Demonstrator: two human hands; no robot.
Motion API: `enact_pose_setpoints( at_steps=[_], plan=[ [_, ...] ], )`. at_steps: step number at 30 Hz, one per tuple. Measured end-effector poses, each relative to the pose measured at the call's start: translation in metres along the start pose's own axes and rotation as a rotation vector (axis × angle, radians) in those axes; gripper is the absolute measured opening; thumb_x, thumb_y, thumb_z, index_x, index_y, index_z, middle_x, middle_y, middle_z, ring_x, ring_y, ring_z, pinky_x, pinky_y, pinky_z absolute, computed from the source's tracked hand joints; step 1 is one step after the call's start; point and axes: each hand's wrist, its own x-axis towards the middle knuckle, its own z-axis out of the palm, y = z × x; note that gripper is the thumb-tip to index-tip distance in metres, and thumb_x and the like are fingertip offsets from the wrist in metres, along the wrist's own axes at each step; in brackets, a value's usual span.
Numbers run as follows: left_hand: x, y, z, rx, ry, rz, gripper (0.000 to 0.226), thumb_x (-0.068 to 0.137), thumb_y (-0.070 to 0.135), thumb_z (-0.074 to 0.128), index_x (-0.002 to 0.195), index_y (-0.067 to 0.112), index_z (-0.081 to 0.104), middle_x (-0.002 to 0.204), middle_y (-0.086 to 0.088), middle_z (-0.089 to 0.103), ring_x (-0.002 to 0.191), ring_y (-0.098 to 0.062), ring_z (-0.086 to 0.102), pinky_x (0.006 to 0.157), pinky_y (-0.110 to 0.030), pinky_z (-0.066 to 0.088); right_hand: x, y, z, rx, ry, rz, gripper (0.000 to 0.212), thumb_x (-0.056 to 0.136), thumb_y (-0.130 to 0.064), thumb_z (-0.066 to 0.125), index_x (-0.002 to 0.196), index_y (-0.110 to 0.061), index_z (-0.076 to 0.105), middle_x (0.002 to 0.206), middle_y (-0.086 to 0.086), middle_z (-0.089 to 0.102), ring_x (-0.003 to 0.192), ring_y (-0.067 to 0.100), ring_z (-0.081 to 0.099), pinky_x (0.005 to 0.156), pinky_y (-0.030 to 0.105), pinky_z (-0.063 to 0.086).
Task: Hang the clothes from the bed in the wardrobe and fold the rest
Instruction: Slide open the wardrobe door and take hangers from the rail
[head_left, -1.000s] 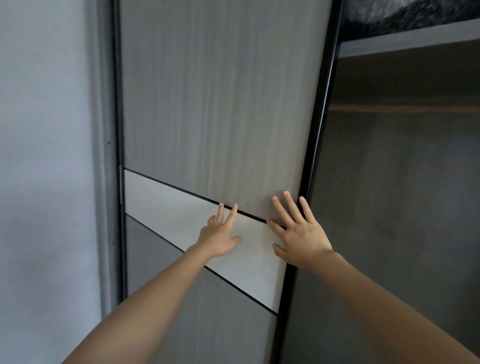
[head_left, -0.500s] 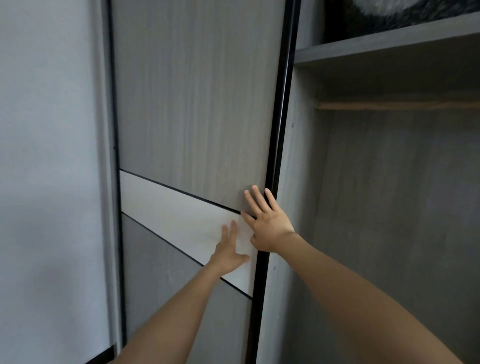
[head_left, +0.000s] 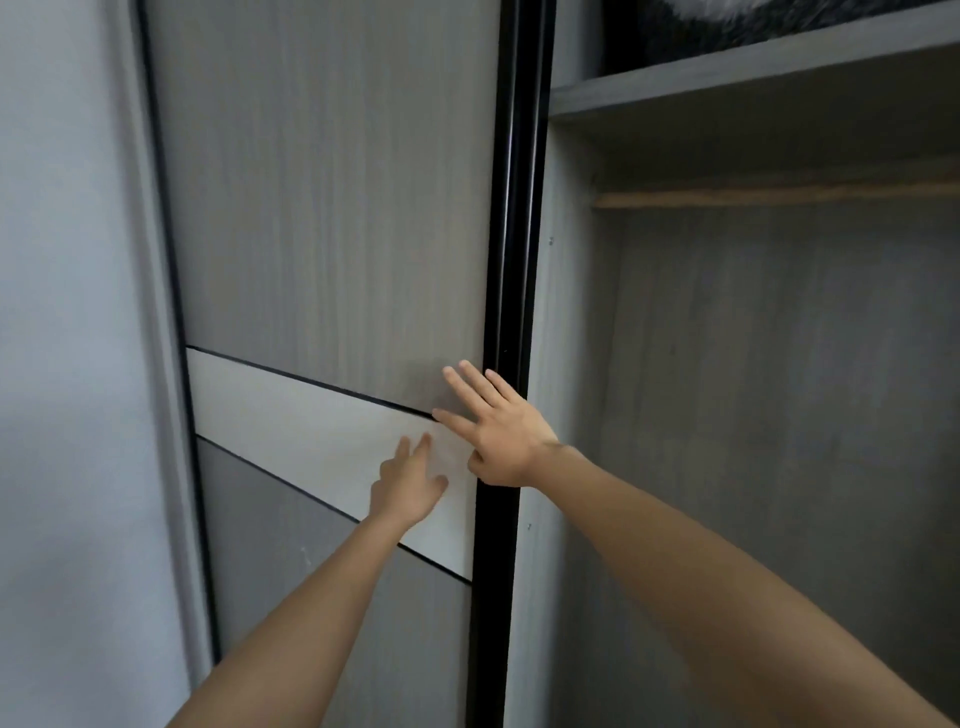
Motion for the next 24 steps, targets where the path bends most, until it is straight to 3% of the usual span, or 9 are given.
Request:
enact_pose_setpoints(
  at_steps=[1,3,6,9,11,14,16,20,24],
  plan=[
    [-0.008,0.005,-0.007,0.033,0.137,0.016,0.062,0.094,0.031,0.049,0.148,0.018,0.022,0.155,-0.012,0.017,0.135,-0.034,0.03,0.103,-0.042,0.033,-0.009,0.004,-0.004,0.047,0.097,0.021,0.066,0.08,-0.022,0.056,0.143,-0.017,0.038,0.155,0.022,0.006,0.144,0.038,0.001,0.115,0.045,-0.002],
    [-0.014,0.029,-0.017,0.025,0.364,0.156,0.054,0.093,0.025,0.051,0.143,0.012,0.036,0.15,-0.015,0.03,0.131,-0.034,0.034,0.1,-0.042,0.034,-0.039,0.023,-0.01,0.085,0.252,0.141,0.064,0.064,-0.015,0.07,0.128,-0.012,0.058,0.144,0.027,0.035,0.134,0.045,0.031,0.109,0.053,0.025],
    [-0.02,0.085,-0.02,-0.056,0.45,0.355,0.052,0.088,0.019,0.059,0.138,0.008,0.045,0.144,-0.025,0.034,0.127,-0.041,0.037,0.1,-0.046,0.033,-0.088,0.063,-0.016,0.009,0.282,0.282,0.068,0.05,-0.01,0.078,0.117,-0.009,0.065,0.131,0.03,0.049,0.12,0.048,0.048,0.095,0.058,0.038],
    [-0.026,0.131,-0.003,-0.199,0.492,0.2,0.051,0.085,0.02,0.064,0.132,0.006,0.052,0.144,-0.037,0.023,0.126,-0.05,0.03,0.101,-0.052,0.029,-0.152,0.104,-0.029,-0.061,0.246,0.466,0.068,0.049,-0.007,0.079,0.115,-0.008,0.067,0.128,0.032,0.051,0.117,0.05,0.05,0.092,0.06,0.04],
    [-0.032,0.161,0.016,-0.254,0.5,0.197,0.048,0.083,0.016,0.064,0.128,0.002,0.055,0.145,-0.039,0.017,0.132,-0.054,0.021,0.102,-0.059,0.025,-0.202,0.129,-0.042,-0.156,0.219,0.594,0.064,0.051,-0.005,0.078,0.114,-0.006,0.067,0.128,0.032,0.052,0.117,0.05,0.05,0.093,0.06,0.04],
    [-0.044,0.196,0.04,-0.199,0.504,0.434,0.048,0.071,0.016,0.059,0.115,-0.002,0.063,0.138,-0.041,0.033,0.126,-0.058,0.032,0.095,-0.066,0.032,-0.255,0.153,-0.063,-0.249,0.15,0.672,0.059,0.054,-0.005,0.077,0.112,-0.007,0.068,0.127,0.03,0.053,0.118,0.048,0.05,0.094,0.059,0.04],
    [-0.058,0.236,0.053,-0.193,0.47,0.61,0.047,0.066,0.013,0.069,0.111,-0.001,0.066,0.132,-0.039,0.041,0.12,-0.057,0.041,0.089,-0.066,0.038,-0.291,0.165,-0.082,-0.307,0.074,0.738,0.059,0.053,-0.007,0.078,0.111,-0.007,0.068,0.127,0.03,0.053,0.118,0.048,0.05,0.093,0.06,0.04],
    [-0.091,0.325,0.071,-0.312,0.334,0.768,0.057,0.051,0.004,0.086,0.105,-0.002,0.068,0.123,-0.036,0.052,0.108,-0.055,0.053,0.08,-0.063,0.045,-0.366,0.192,-0.122,-0.403,0.022,0.913,0.056,0.056,-0.007,0.079,0.11,-0.003,0.067,0.123,0.03,0.055,0.115,0.049,0.052,0.09,0.061,0.042],
    [-0.121,0.387,0.093,-0.365,0.249,0.856,0.057,0.05,0.004,0.087,0.103,-0.003,0.068,0.119,-0.035,0.055,0.102,-0.053,0.056,0.078,-0.061,0.047,-0.425,0.212,-0.149,-0.413,-0.134,1.167,0.047,0.086,-0.021,0.057,0.13,-0.008,0.048,0.126,0.017,0.051,0.117,0.037,0.047,0.089,0.044,0.041]
  ],
)
